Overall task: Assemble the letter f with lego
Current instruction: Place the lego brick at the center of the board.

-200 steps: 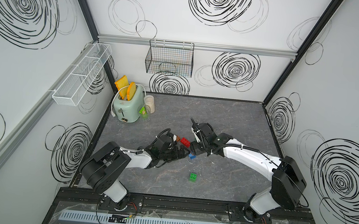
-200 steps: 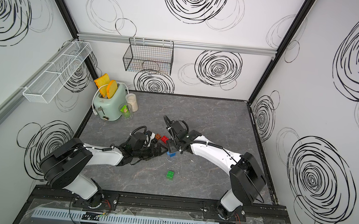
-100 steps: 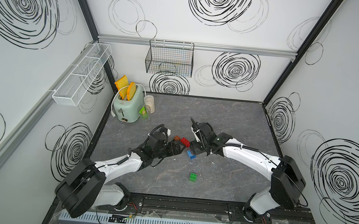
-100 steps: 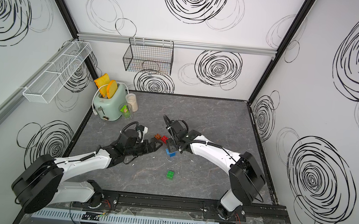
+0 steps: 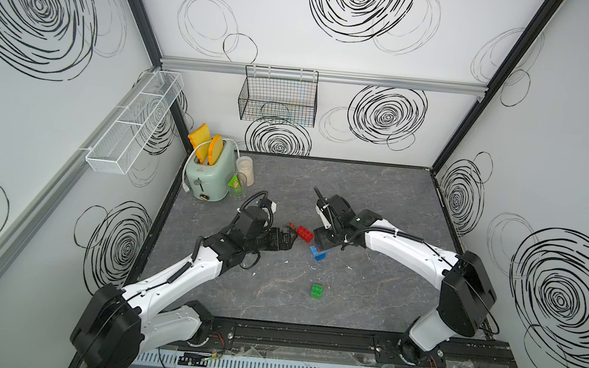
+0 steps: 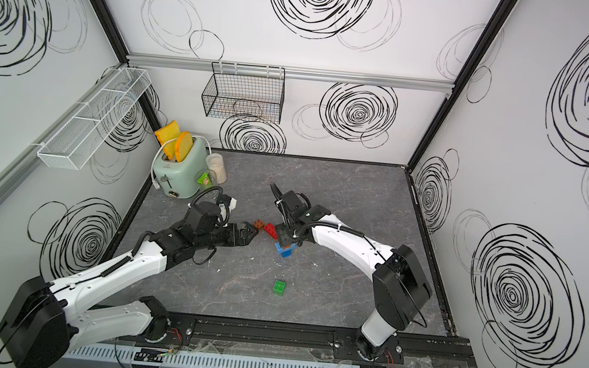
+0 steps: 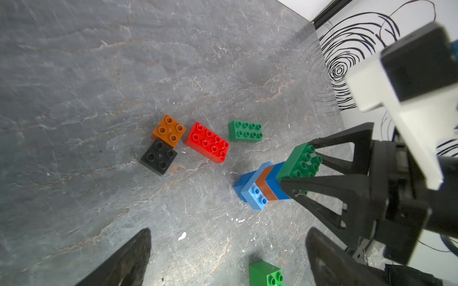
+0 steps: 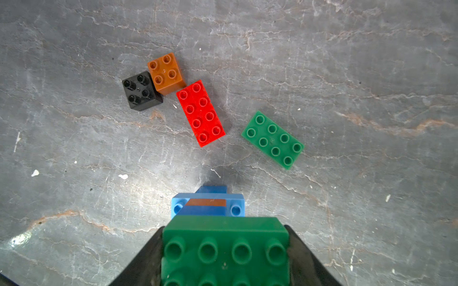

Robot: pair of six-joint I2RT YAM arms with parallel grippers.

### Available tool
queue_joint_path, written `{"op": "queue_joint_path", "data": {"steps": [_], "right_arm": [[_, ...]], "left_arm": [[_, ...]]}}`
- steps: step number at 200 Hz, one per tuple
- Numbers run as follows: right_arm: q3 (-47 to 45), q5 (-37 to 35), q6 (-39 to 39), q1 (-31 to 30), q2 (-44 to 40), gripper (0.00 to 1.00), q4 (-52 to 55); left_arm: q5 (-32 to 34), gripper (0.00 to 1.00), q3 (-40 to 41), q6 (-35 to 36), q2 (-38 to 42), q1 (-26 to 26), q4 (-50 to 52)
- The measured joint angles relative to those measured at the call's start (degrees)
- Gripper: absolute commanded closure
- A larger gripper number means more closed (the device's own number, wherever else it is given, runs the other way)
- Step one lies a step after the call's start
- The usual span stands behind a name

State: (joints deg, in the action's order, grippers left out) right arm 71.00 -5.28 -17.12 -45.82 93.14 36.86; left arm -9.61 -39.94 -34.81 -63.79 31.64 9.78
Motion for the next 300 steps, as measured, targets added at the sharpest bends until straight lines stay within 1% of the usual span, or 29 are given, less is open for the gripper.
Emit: {"op": "queue_joint_path", "data": {"steps": [20, 33, 47, 58, 68, 83, 101, 118, 134, 152, 166, 175, 206, 223, 248, 271, 300], "right_arm": [[0.92, 1.44, 0.28, 0.87, -0.50, 0.35, 0.20], [1.29, 2.62, 0.52, 1.46, -1.27, 0.35, 0.24], [1.42, 4.04, 0.81, 2.08, -2.64, 0.34, 0.26], [1.44, 5.18, 0.96, 2.45, -4.07, 0.34, 0.24], [1.44, 6.40, 1.05, 2.73, -5.49, 0.33, 0.24], [1.44, 8.20, 1.11, 3.04, -7.58, 0.33, 0.22], [1.44, 10.60, 1.09, 3.21, -10.08, 0.33, 0.15], [1.42, 12.92, 1.11, 3.21, -12.13, 0.32, 0.00], [1.42, 15.15, 1.09, 3.15, -13.73, 0.32, -0.04], [1.18, 17.11, 1.09, 2.89, -14.93, 0.32, -0.48], [0.94, 18.05, 1.09, 2.71, -15.23, 0.32, -0.79], [0.76, 18.47, 1.09, 2.60, -15.28, 0.32, -0.90], [0.22, 19.80, 1.09, 2.03, -15.28, 0.32, -1.11], [0.20, 20.31, 1.09, 1.75, -15.34, 0.32, -1.31], [-0.09, 20.90, 1.09, 1.62, -15.61, 0.32, -1.42], [-0.28, 21.09, 1.09, 1.49, -15.65, 0.32, -1.77], [-0.31, 21.11, 1.09, 1.49, -15.65, 0.31, -1.92]], "left_arm": [[1.46, 0.00, -2.45, 5.01, 0.37, 1.20, 2.38], [2.75, 0.01, -3.58, 8.90, 0.46, 2.99, 2.93], [4.70, 0.02, -3.82, 14.23, 0.81, 6.47, 2.51], [6.58, 0.02, -3.52, 19.26, 1.44, 10.16, 1.92], [6.88, 0.01, -2.69, 23.15, 2.45, 12.59, 0.76], [6.82, 0.00, -1.14, 28.52, 3.93, 14.32, -0.66], [6.67, 0.05, 0.02, 34.05, 4.39, 14.47, -1.62], [6.99, 0.14, 0.52, 38.53, 4.22, 15.15, -2.16], [7.26, 0.16, 0.68, 41.51, 4.20, 16.55, -3.04], [7.61, 0.20, 0.85, 43.65, 4.20, 18.21, -4.50], [8.26, 0.27, 0.85, 44.89, 4.00, 19.04, -5.70], [8.92, 0.30, 0.85, 45.35, 3.67, 19.10, -6.25], [11.39, 0.35, 0.83, 46.27, 1.66, 19.08, -7.48], [12.20, 0.40, 0.83, 46.14, 1.36, 18.78, -7.87], [12.48, 0.42, 0.83, 45.99, 1.36, 17.90, -8.59], [12.26, 0.46, 0.83, 45.77, 1.36, 17.42, -8.63], [11.65, 0.47, 0.83, 45.70, 1.38, 17.33, -8.61]]}}
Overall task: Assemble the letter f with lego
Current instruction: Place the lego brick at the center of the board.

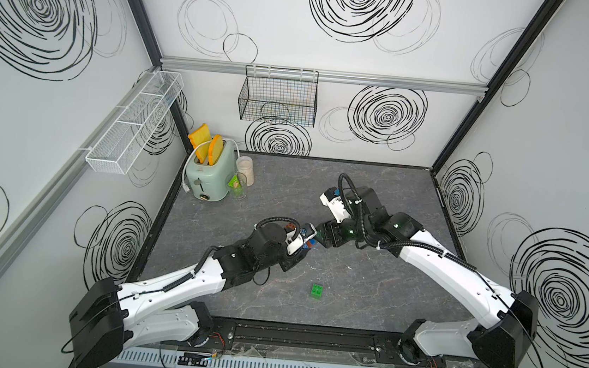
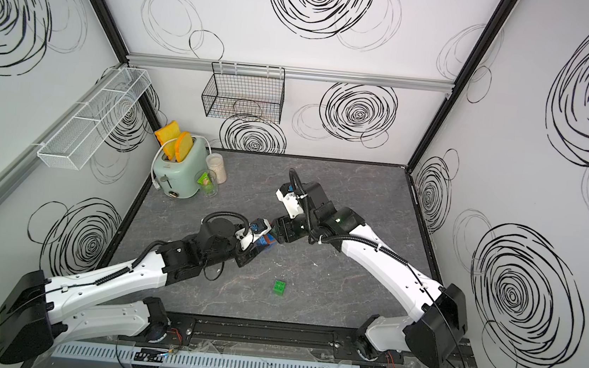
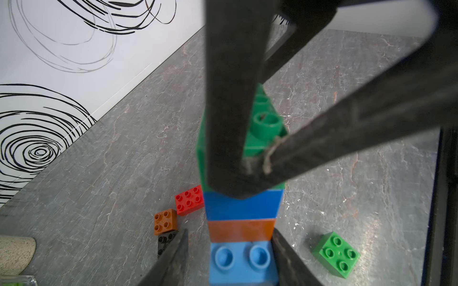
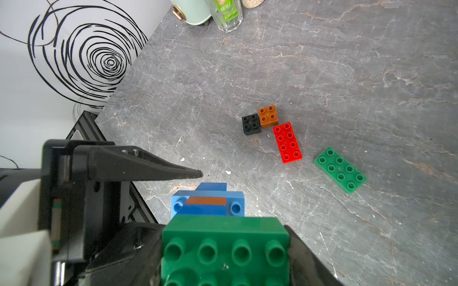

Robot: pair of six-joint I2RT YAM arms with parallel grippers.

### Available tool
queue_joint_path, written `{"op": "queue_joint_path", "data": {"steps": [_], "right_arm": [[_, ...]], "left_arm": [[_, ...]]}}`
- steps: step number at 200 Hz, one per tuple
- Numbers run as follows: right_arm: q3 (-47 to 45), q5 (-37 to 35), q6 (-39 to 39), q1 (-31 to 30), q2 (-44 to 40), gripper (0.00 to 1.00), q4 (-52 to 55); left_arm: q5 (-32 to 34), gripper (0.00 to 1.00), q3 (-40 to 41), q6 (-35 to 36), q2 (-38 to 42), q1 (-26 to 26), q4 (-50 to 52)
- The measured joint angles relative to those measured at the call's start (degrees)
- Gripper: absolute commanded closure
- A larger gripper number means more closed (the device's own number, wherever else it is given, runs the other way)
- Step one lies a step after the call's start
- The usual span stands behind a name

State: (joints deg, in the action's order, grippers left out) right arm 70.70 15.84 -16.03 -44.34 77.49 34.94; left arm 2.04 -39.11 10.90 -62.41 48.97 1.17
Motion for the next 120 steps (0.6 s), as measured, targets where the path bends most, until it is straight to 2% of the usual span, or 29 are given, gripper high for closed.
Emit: {"op": "queue_joint_path", "data": {"steps": [59, 120], "right_arm": [[-0.15, 0.28, 0.02, -0.02, 0.00, 0.31, -0.02], [-0.15, 0.28, 0.02, -0.07, 0.00, 0.31, -0.02]], "left_arm": [[-2.16, 0.53, 0.00, 0.07, 0.00, -0.28, 0.02], [-3.17, 0.55, 0.00, 0.07, -0.02, -0.28, 0.09]]}}
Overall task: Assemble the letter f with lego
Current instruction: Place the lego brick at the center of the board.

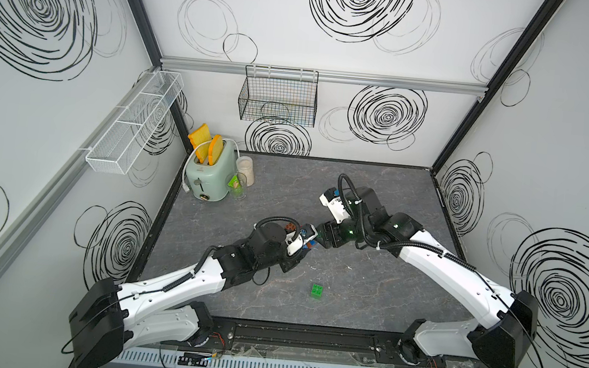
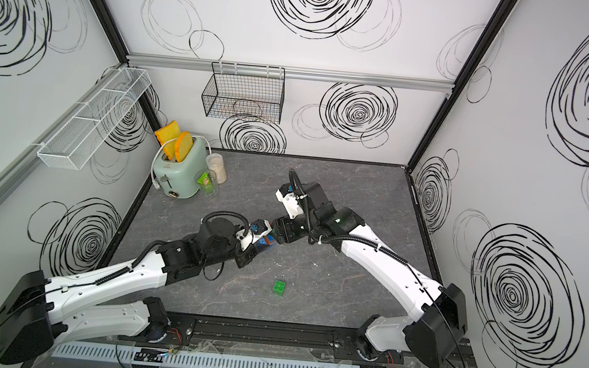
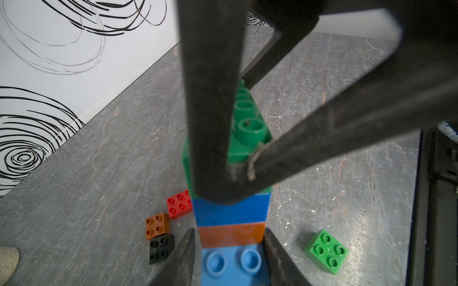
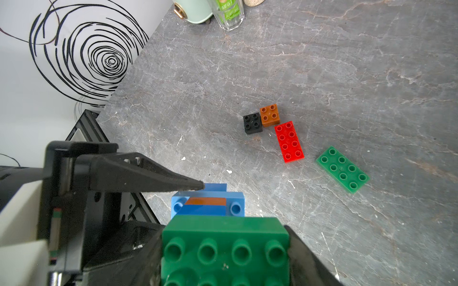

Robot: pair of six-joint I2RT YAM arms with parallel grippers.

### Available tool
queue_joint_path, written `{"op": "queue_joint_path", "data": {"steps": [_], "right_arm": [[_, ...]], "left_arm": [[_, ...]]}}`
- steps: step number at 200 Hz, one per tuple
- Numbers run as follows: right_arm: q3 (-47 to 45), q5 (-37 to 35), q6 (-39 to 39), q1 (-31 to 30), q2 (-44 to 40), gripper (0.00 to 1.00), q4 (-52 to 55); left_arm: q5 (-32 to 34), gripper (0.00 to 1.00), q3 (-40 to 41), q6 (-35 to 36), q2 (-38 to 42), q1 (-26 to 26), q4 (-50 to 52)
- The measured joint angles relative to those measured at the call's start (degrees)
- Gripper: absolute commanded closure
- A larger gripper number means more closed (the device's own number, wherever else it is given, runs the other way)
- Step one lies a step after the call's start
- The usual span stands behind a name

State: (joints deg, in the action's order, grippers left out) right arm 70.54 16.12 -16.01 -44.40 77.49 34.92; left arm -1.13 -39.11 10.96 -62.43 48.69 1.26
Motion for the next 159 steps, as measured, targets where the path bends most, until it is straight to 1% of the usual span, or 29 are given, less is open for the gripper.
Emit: {"op": "queue_joint_path", "data": {"steps": [48, 115, 159], "right_arm": [[-0.04, -0.15, -0.26, 0.02, 0.00, 0.31, 0.00], [-0.37, -0.26, -0.55, 0.02, 0.02, 0.31, -0.17], [-0.59, -0.15, -0.31, 0.02, 0.02, 0.24, -0.48]], "left_arm": [[-0.57, 0.67, 0.00, -0.20, -0.15, -0.13, 0.15], [-1.16, 0.71, 0.00, -0.48, -0.35, -0.44, 0.24], [-2.08, 0.73, 0.00, -1.01, -0.42, -0.72, 0.37]]}}
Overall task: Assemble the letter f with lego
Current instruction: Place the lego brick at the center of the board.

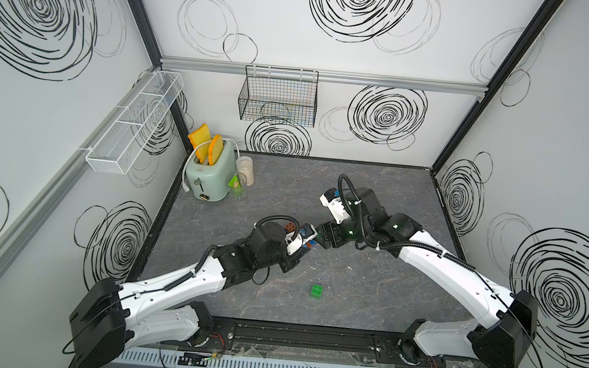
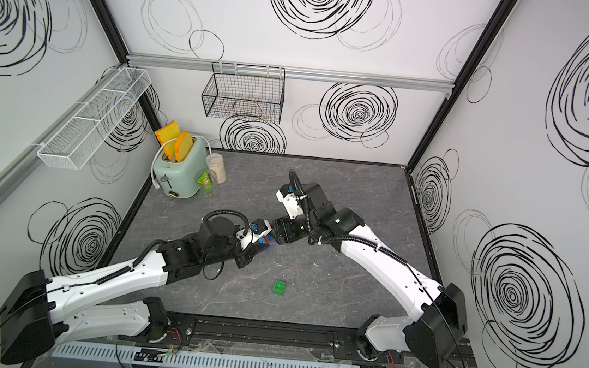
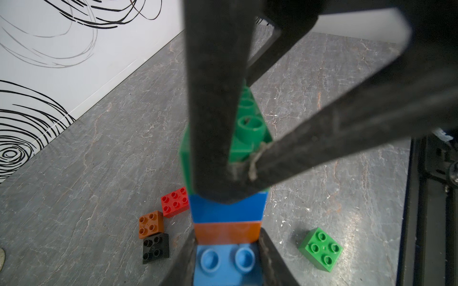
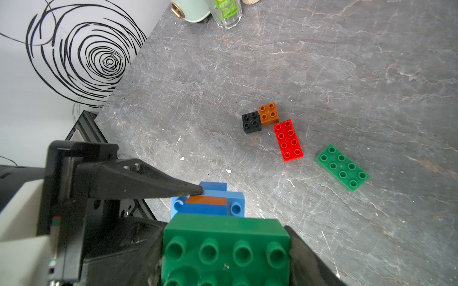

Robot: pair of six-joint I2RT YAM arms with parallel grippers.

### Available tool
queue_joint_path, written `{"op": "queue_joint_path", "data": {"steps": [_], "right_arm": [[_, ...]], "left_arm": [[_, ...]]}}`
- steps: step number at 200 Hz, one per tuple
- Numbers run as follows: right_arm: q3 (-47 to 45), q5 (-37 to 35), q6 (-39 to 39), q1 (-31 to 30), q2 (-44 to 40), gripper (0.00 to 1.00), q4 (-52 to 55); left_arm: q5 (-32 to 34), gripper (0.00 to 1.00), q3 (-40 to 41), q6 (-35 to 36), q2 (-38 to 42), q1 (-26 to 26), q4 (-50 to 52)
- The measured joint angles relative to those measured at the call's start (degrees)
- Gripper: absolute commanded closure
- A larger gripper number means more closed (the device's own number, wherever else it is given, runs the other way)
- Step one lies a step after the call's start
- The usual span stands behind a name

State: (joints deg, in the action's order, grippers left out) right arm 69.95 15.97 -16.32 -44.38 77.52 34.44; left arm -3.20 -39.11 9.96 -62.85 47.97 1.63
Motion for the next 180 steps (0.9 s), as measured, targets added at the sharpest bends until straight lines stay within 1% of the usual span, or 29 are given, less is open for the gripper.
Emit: {"op": "queue_joint_path", "data": {"steps": [71, 96, 115, 136, 157, 180], "right_arm": [[-0.42, -0.85, -0.39, 0.44, 0.00, 0.07, -1.57], [-0.85, -2.12, -1.16, 1.73, -0.17, 0.04, -2.58], [-2.05, -3.87, -2.27, 4.00, -1.49, 0.00, -3.63], [-3.39, -7.82, -3.43, 7.45, -4.63, 0.01, -4.52], [-5.38, -10.43, -4.74, 12.72, -9.20, 0.01, -6.03], [-7.50, -12.90, -6.34, 17.46, -13.57, 0.01, -6.69]], "left_arm": [[-0.83, 0.74, 0.02, -0.74, -0.26, -0.02, 0.15], [-0.90, 0.74, 0.02, -1.31, -0.26, -0.13, 0.15], [-1.36, 0.74, 0.00, -2.32, -0.79, -0.61, -0.26], [-2.93, 0.71, -0.98, -5.14, -3.32, -1.60, 0.52], [-5.79, 0.74, -4.68, -10.23, -8.70, -2.03, 0.24], [-9.64, 0.73, -8.33, -17.14, -15.28, -2.05, -4.37]]}}
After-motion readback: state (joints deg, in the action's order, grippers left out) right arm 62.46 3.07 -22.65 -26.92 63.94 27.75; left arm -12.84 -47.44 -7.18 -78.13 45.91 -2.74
